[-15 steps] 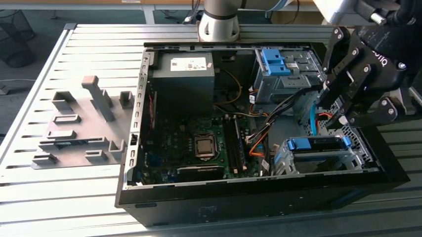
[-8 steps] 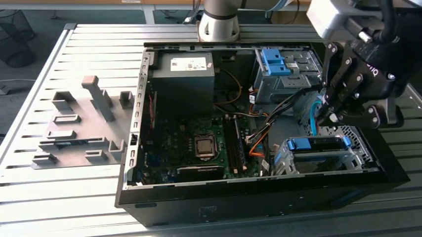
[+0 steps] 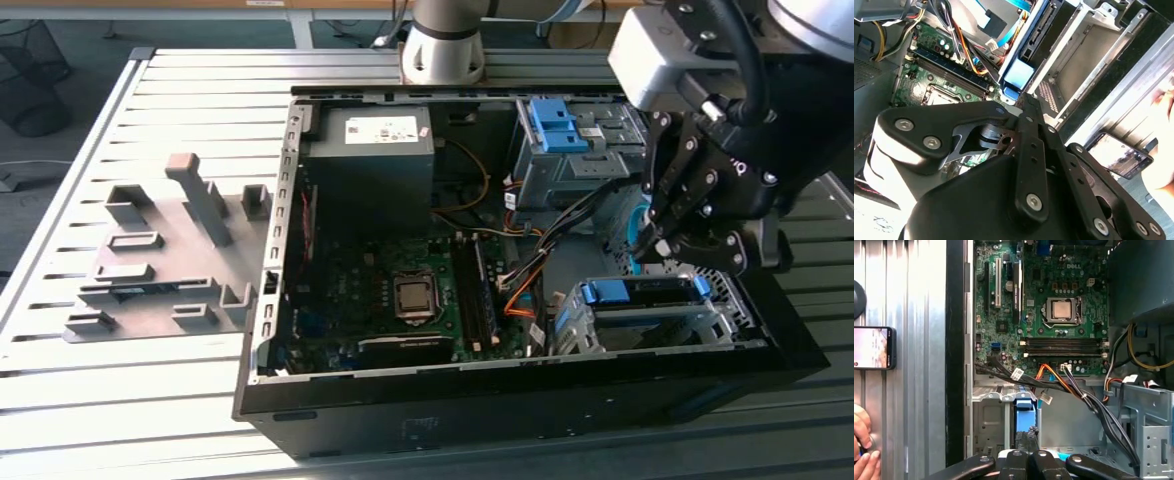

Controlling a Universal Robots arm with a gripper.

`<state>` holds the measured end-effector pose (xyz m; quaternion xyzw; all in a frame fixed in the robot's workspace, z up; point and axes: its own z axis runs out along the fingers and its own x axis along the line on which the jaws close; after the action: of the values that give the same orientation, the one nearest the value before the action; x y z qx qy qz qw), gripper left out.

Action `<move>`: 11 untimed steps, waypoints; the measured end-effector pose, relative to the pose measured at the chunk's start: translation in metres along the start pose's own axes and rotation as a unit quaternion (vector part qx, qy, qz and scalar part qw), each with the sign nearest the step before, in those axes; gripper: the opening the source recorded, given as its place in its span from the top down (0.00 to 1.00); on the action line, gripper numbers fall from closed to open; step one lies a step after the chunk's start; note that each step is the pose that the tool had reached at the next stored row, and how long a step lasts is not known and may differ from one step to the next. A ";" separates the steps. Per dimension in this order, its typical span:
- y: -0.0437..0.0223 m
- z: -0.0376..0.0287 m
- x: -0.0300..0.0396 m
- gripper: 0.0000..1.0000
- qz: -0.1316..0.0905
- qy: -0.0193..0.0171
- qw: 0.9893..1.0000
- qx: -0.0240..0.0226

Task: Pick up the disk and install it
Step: 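Insert the disk into the insertion slot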

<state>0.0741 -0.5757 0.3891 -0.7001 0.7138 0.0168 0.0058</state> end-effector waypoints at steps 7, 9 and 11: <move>0.0000 0.0009 0.0000 0.89 0.000 0.000 1.000 0.000; -0.0001 0.0030 0.0001 0.89 0.000 0.000 1.000 0.000; -0.0001 0.0064 0.0002 0.89 0.000 0.000 1.000 0.000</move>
<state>0.0742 -0.5757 0.3828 -0.7001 0.7138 0.0168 0.0057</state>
